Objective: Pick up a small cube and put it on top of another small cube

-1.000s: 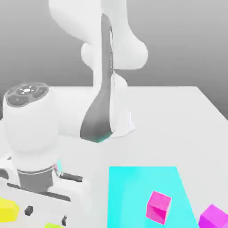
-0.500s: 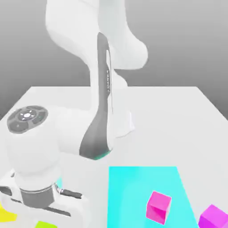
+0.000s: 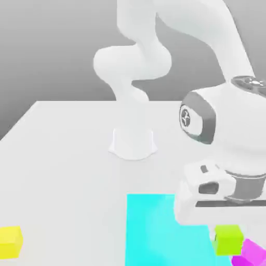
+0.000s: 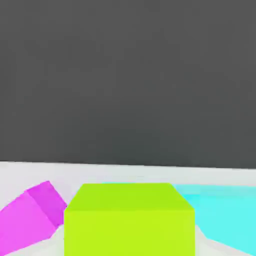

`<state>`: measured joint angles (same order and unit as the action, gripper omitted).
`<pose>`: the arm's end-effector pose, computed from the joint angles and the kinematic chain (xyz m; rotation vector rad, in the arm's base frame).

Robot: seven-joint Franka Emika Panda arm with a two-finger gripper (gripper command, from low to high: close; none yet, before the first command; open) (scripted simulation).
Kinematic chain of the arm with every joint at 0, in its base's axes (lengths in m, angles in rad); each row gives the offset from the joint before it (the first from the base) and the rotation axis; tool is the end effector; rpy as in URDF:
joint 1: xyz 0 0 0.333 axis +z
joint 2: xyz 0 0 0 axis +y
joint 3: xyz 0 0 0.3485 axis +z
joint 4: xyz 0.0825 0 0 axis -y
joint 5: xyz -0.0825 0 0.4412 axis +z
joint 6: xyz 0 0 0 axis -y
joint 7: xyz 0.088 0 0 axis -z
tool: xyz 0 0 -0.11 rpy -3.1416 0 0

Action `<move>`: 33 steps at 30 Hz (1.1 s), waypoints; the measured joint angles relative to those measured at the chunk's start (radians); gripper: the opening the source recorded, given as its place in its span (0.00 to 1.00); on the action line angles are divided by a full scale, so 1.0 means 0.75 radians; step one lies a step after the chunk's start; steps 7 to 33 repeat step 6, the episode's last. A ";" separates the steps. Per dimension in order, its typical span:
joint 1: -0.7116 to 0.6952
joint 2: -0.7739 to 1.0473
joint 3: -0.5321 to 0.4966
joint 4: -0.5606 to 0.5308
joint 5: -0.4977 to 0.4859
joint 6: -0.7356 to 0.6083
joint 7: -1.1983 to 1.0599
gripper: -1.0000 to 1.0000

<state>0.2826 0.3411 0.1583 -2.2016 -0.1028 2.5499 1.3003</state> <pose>0.5420 0.2584 0.2091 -2.8970 1.1971 -0.0196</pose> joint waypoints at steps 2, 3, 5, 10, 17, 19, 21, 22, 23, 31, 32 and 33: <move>0.032 0.087 -0.011 0.017 -0.014 0.058 0.043 0.00; 0.043 0.125 -0.019 0.021 -0.023 0.089 0.054 1.00; 0.043 0.125 -0.019 0.021 -0.023 0.089 0.054 1.00; 0.043 0.125 -0.019 0.021 -0.023 0.089 0.054 1.00; 0.043 0.125 -0.019 0.021 -0.023 0.089 0.054 1.00; 0.043 0.125 -0.019 0.021 -0.023 0.089 0.054 1.00; 0.043 0.125 -0.019 0.021 -0.023 0.089 0.054 1.00; 0.043 0.125 -0.019 0.021 -0.023 0.089 0.054 1.00; 0.043 0.125 -0.019 0.021 -0.023 0.089 0.054 1.00; 0.043 0.125 -0.019 0.021 -0.023 0.089 0.054 1.00; 0.043 0.125 -0.019 0.021 -0.023 0.089 0.054 1.00; 0.043 0.125 -0.019 0.021 -0.023 0.089 0.054 1.00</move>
